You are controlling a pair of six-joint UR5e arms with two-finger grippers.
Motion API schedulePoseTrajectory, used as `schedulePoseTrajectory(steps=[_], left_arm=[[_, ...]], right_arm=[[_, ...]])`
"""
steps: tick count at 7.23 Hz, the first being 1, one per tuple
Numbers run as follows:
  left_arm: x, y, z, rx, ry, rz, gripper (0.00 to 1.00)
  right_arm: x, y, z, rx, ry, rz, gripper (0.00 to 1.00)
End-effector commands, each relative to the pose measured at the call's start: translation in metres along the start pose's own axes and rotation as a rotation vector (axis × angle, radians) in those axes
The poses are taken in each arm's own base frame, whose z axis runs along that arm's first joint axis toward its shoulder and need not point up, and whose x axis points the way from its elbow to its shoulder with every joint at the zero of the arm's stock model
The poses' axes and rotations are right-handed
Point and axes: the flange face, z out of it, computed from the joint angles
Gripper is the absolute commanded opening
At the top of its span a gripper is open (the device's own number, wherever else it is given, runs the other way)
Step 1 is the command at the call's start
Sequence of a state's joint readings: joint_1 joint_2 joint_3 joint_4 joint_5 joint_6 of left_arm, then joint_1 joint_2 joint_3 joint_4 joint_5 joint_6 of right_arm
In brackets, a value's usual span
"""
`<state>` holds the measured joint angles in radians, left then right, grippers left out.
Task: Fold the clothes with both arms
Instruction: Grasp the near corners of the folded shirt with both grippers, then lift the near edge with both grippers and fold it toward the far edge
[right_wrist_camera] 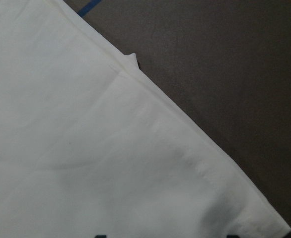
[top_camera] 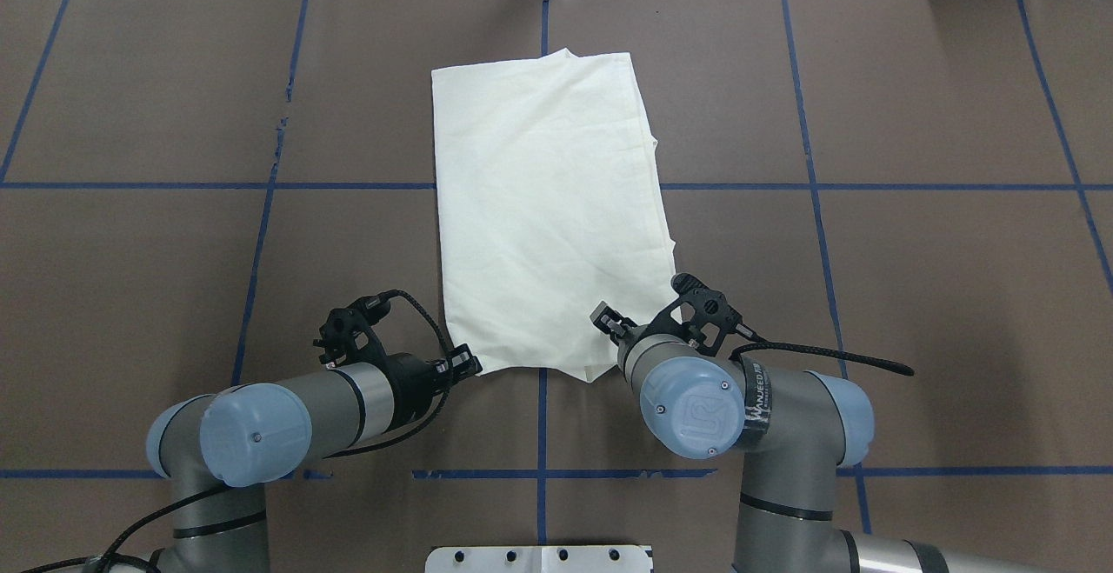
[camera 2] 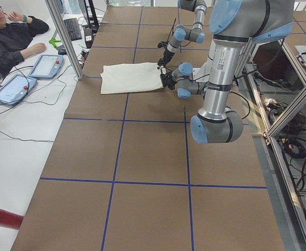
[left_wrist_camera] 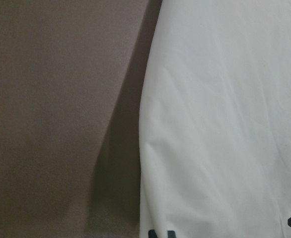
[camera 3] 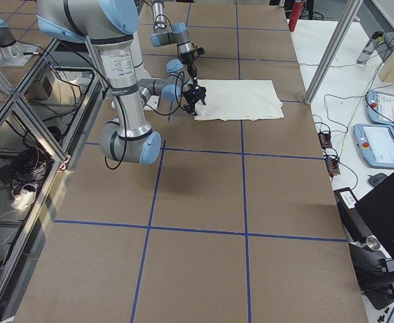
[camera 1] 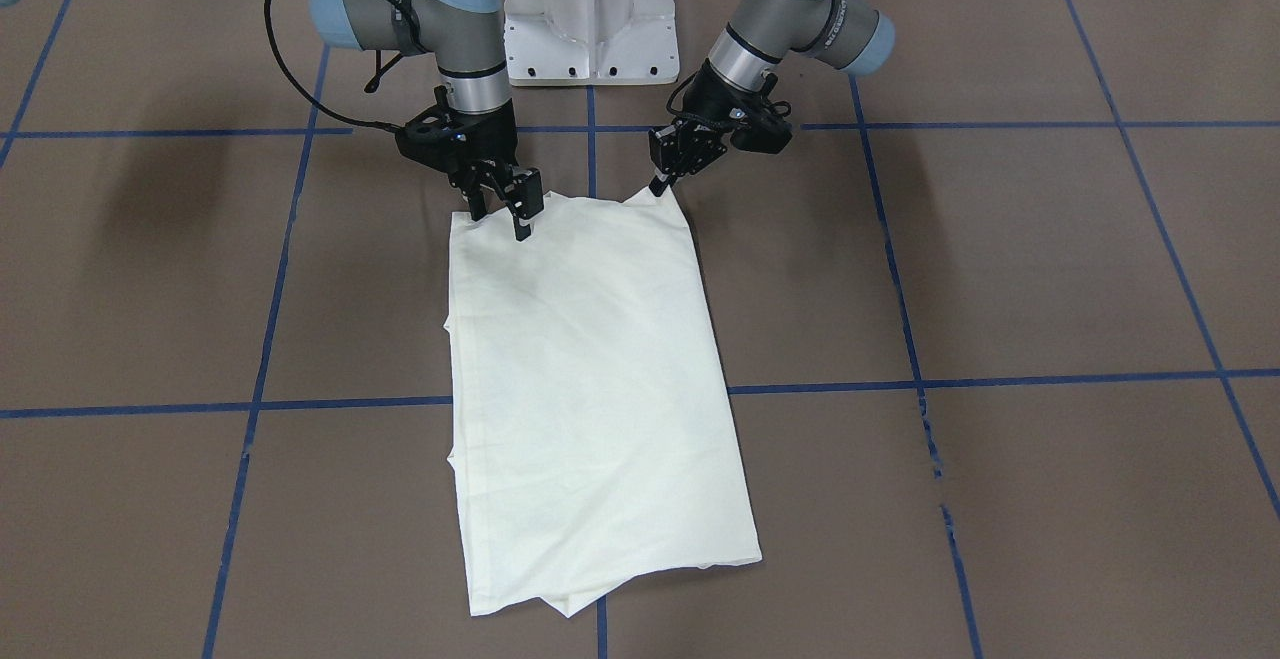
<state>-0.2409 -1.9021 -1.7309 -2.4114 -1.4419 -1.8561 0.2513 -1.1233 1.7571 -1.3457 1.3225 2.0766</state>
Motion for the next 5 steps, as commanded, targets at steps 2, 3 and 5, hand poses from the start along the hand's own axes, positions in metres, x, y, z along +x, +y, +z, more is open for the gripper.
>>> schedulePoseTrajectory(steps=[2, 3, 5], left_arm=[[-0.001, 0.000, 0.000, 0.002, -0.002, -0.001, 0.00], [-0.001, 0.000, 0.000, 0.001, 0.001, -0.003, 0.00], [-0.001, 0.001, 0.000, 0.002, 0.000, -0.004, 0.00]], right_arm=[[-0.021, -0.002, 0.001, 0.006, -0.019, 0.022, 0.39], [-0.022, -0.005, 0.001, 0.007, -0.025, 0.027, 0.00], [-0.022, -0.010, -0.007, 0.002, -0.038, 0.033, 0.00]])
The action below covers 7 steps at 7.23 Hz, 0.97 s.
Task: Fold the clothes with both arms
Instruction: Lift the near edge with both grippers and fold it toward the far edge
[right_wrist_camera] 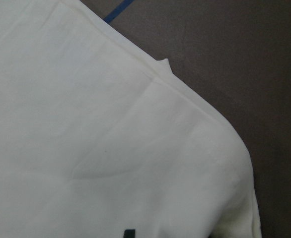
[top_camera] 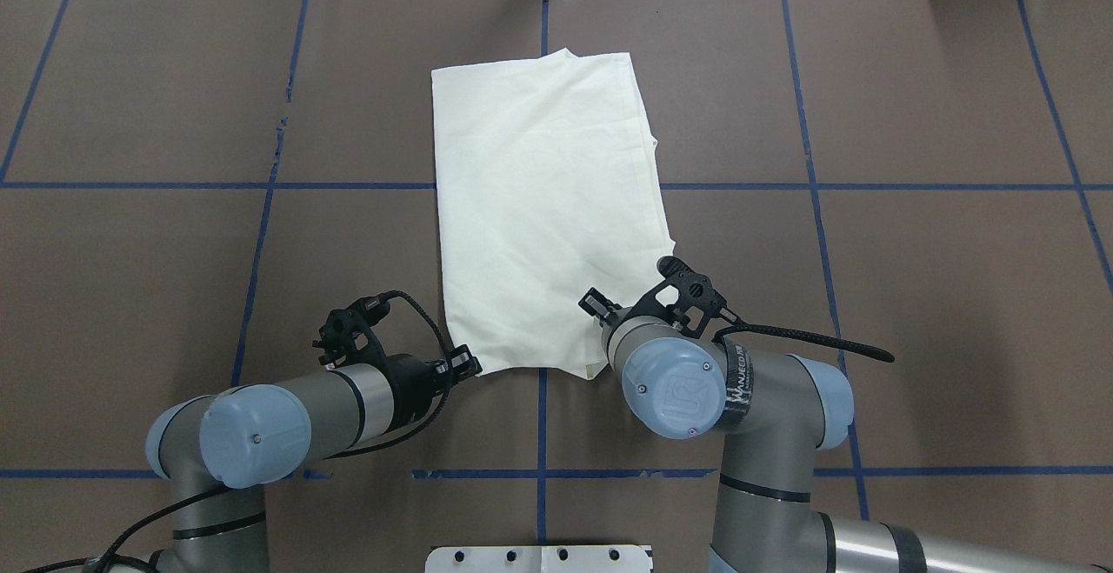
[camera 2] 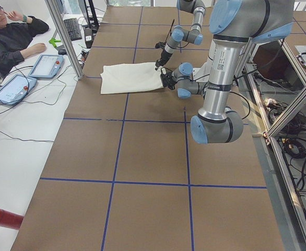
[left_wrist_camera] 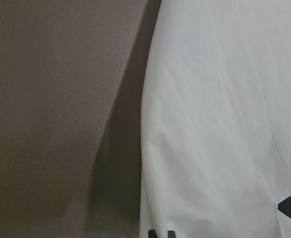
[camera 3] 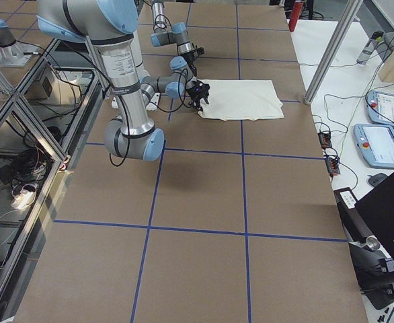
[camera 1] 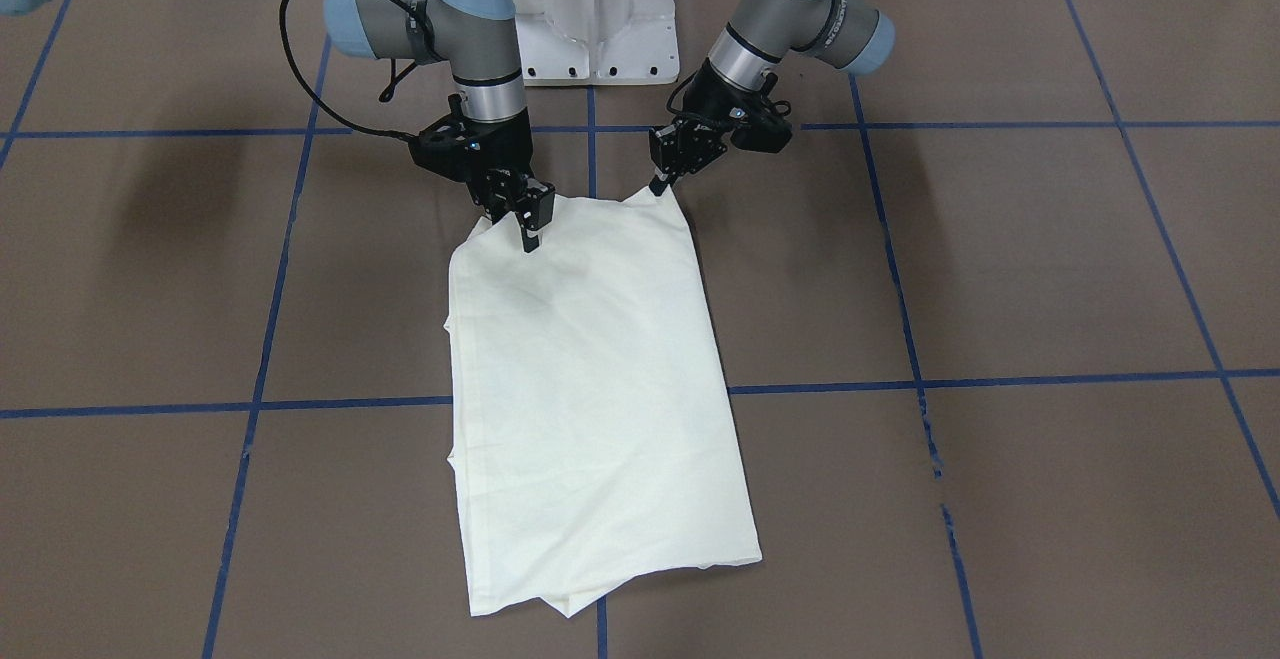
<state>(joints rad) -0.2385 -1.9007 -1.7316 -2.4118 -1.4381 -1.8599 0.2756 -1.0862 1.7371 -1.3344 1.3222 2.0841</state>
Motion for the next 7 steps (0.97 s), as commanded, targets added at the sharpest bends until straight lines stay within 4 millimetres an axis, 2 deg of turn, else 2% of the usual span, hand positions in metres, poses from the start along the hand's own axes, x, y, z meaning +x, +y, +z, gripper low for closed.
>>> schedulePoseTrajectory(steps=[1, 2, 3, 4, 5, 6, 7], left_arm=[[0.000, 0.000, 0.000, 0.000, 0.001, -0.001, 0.00], [0.001, 0.001, -0.002, -0.003, 0.004, 0.006, 0.00], [0.009, -0.001, -0.017, -0.009, 0.003, 0.014, 0.00], [0.032, 0.002, -0.050, -0.047, -0.003, 0.013, 0.00], [0.050, 0.006, -0.092, -0.051, -0.021, 0.016, 0.00], [0.074, 0.009, -0.136, -0.051, -0.037, 0.015, 0.00], [0.092, 0.013, -0.179, -0.071, -0.066, 0.011, 0.00]], right_arm=[[0.000, -0.006, -0.007, -0.002, -0.011, 0.007, 0.00], [-0.001, -0.007, -0.013, -0.005, -0.021, 0.009, 0.00], [-0.001, -0.014, -0.031, -0.017, -0.044, 0.017, 0.00], [0.010, -0.023, -0.059, -0.037, -0.070, 0.026, 0.00], [0.022, -0.023, -0.092, -0.072, -0.084, 0.029, 0.00], [0.025, -0.012, -0.140, -0.111, -0.078, 0.020, 0.00], [0.031, -0.003, -0.202, -0.164, -0.065, 0.040, 0.00]])
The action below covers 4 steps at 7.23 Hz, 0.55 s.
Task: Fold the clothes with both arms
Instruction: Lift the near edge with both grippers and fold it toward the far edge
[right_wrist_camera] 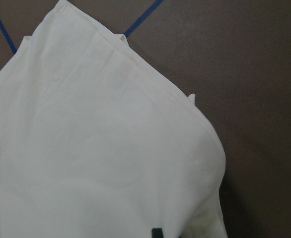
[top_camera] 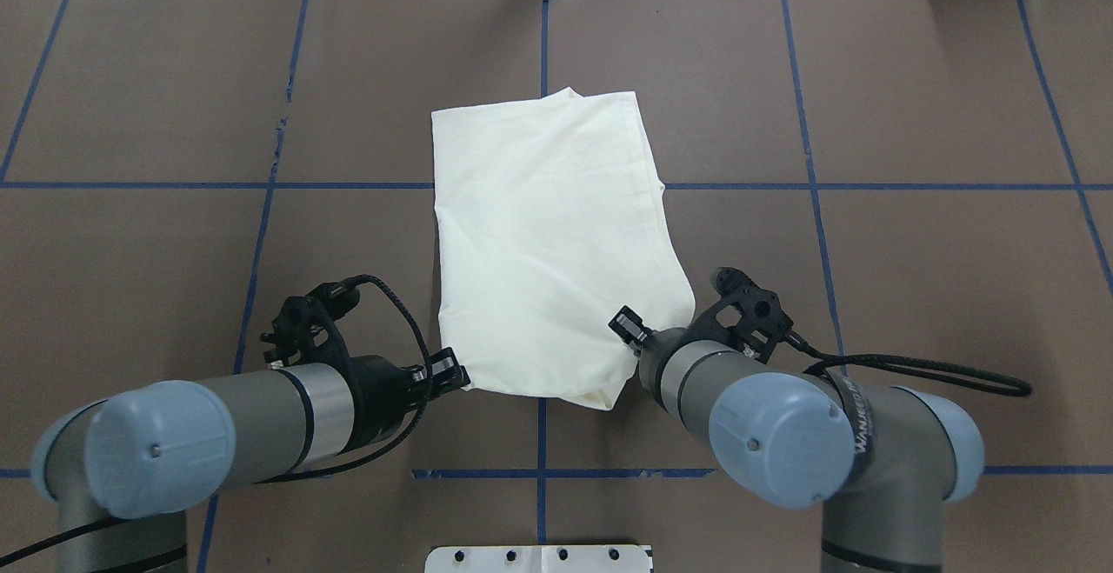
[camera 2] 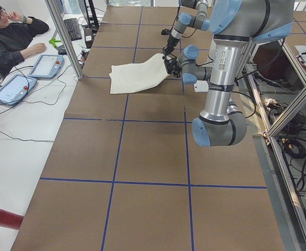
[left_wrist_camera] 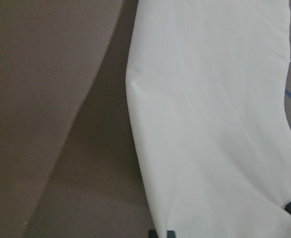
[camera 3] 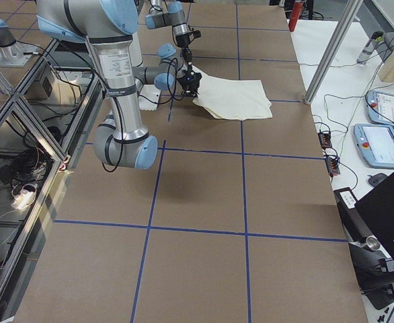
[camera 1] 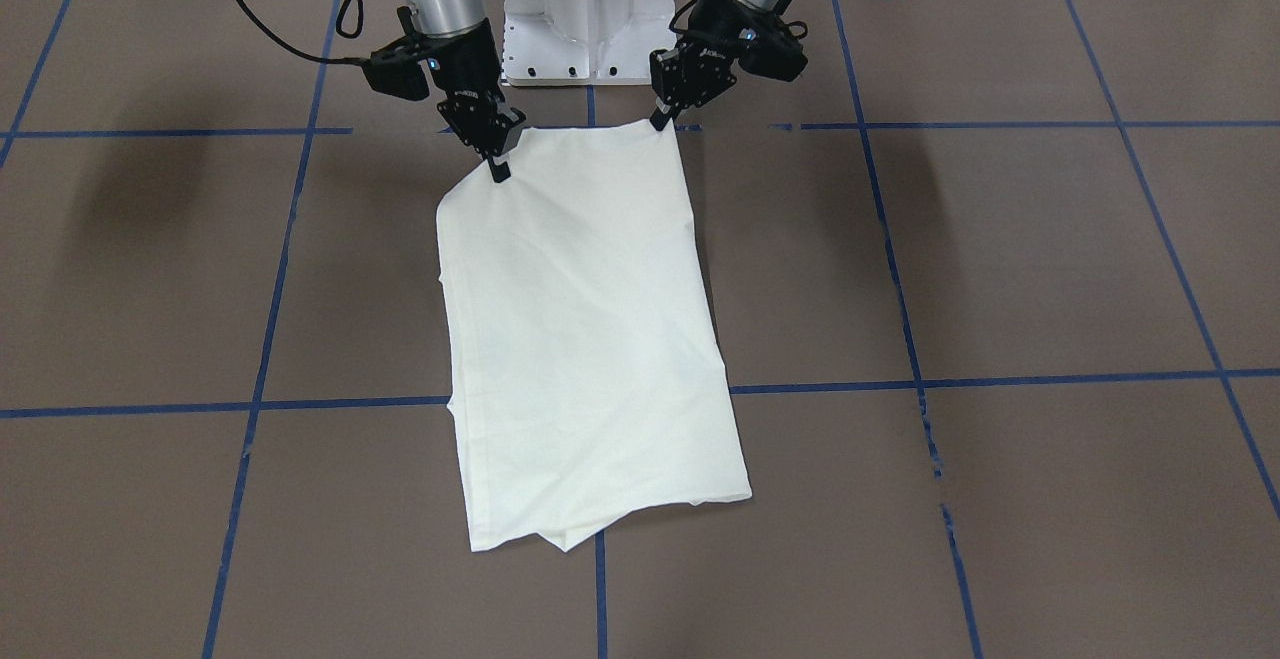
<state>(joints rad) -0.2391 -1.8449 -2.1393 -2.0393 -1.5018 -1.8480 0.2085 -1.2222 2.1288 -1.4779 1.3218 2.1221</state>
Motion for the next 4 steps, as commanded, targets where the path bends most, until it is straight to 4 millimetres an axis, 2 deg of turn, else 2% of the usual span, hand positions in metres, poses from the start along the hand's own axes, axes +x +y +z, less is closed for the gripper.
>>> schedulePoseTrajectory(steps=[1, 2, 3, 4], left_arm=[[0.029, 0.014, -0.095, -0.052, -0.053, -0.008, 0.00], [0.031, 0.018, -0.112, -0.060, -0.068, -0.004, 0.00], [0.031, 0.021, -0.104, -0.063, -0.079, 0.003, 0.00], [0.035, 0.024, -0.084, -0.056, -0.099, 0.016, 0.00]], right_arm=[[0.010, 0.020, -0.121, -0.092, 0.043, 0.021, 0.00], [0.009, 0.023, -0.136, -0.096, 0.058, 0.030, 0.00], [0.008, 0.025, -0.134, -0.093, 0.063, 0.027, 0.00], [0.007, 0.026, -0.119, -0.065, 0.079, 0.014, 0.00]])
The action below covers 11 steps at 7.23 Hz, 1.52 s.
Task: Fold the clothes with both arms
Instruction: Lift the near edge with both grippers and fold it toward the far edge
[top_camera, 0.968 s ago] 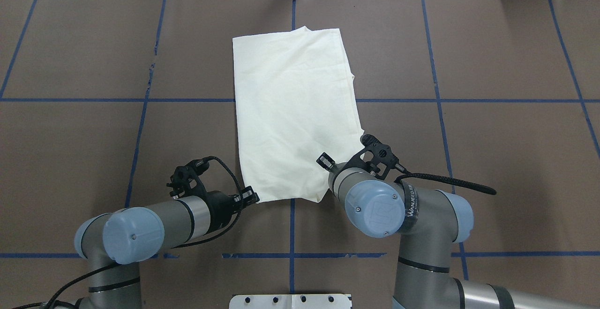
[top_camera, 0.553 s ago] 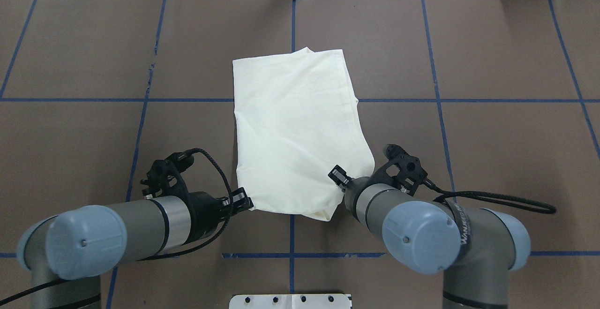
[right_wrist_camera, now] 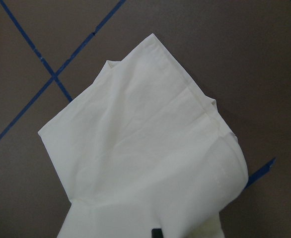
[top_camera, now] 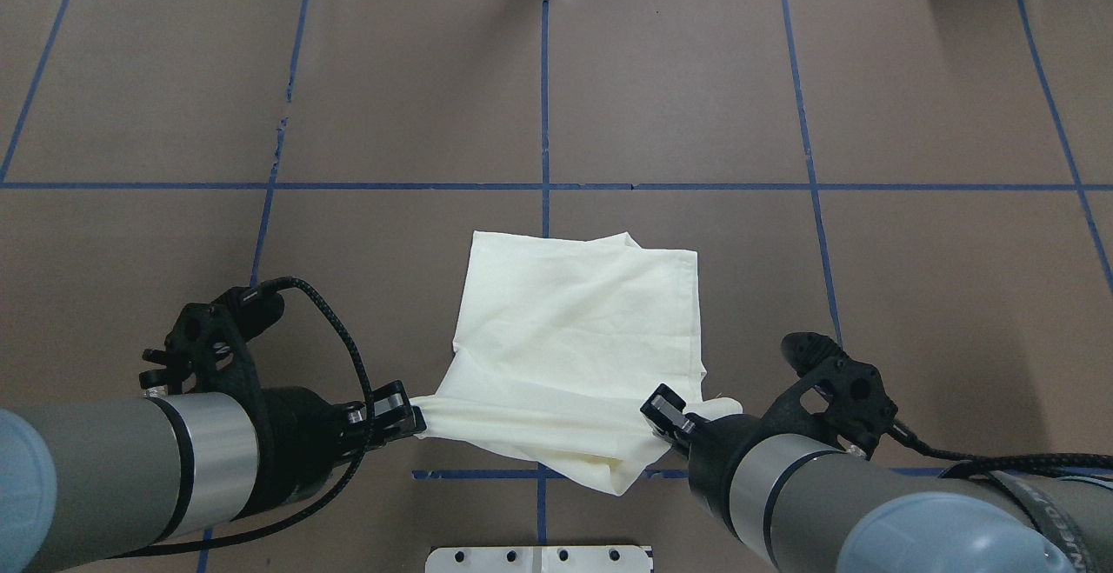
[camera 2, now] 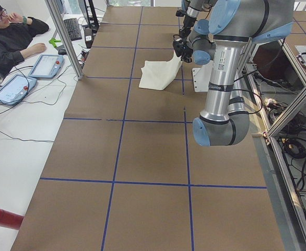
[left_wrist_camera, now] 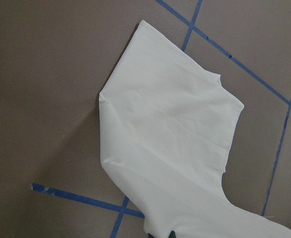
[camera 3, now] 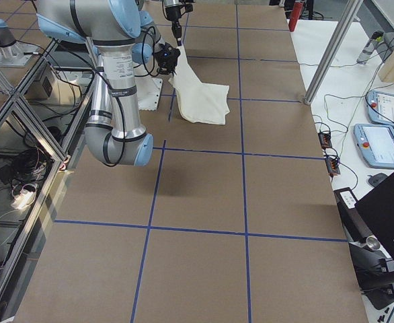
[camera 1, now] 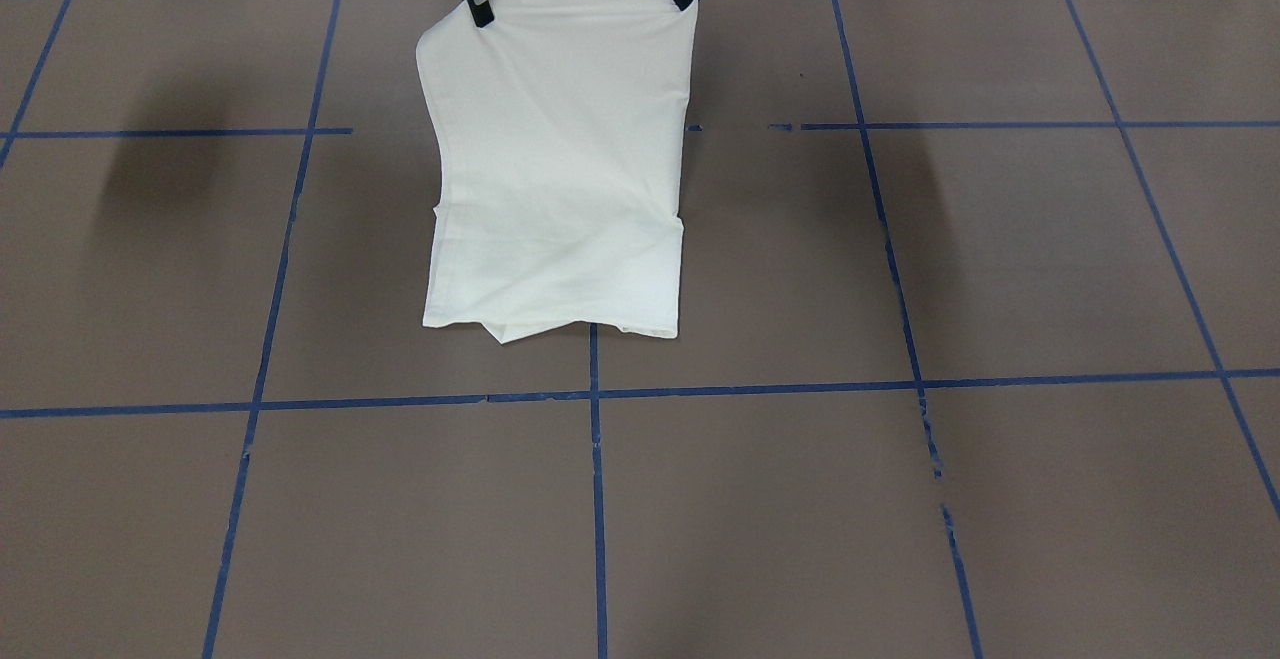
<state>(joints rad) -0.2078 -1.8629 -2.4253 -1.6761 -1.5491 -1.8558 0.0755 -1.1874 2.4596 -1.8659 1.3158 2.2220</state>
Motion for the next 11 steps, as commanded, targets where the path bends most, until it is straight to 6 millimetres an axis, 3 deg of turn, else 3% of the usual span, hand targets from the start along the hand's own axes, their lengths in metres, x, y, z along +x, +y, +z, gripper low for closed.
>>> schedulePoseTrajectory(steps=[1, 4, 6, 9, 11], left_arm=[[0.012, 0.003, 0.042, 0.016, -0.046, 0.033, 0.00], [0.029, -0.025, 0.072, 0.081, -0.070, 0.105, 0.00], [0.046, -0.046, 0.105, 0.124, -0.099, 0.119, 0.00], [0.044, -0.081, 0.149, 0.180, -0.161, 0.164, 0.00], [0.049, -0.102, 0.171, 0.206, -0.165, 0.188, 0.00]], right_arm=[[-0.015, -0.006, 0.030, 0.070, 0.026, 0.001, 0.00], [-0.048, -0.030, 0.076, 0.162, 0.037, -0.010, 0.00], [-0.057, -0.045, 0.123, 0.194, 0.033, -0.038, 0.00], [-0.054, -0.065, 0.167, 0.239, 0.097, -0.068, 0.00], [-0.049, -0.069, 0.183, 0.257, 0.126, -0.073, 0.00]])
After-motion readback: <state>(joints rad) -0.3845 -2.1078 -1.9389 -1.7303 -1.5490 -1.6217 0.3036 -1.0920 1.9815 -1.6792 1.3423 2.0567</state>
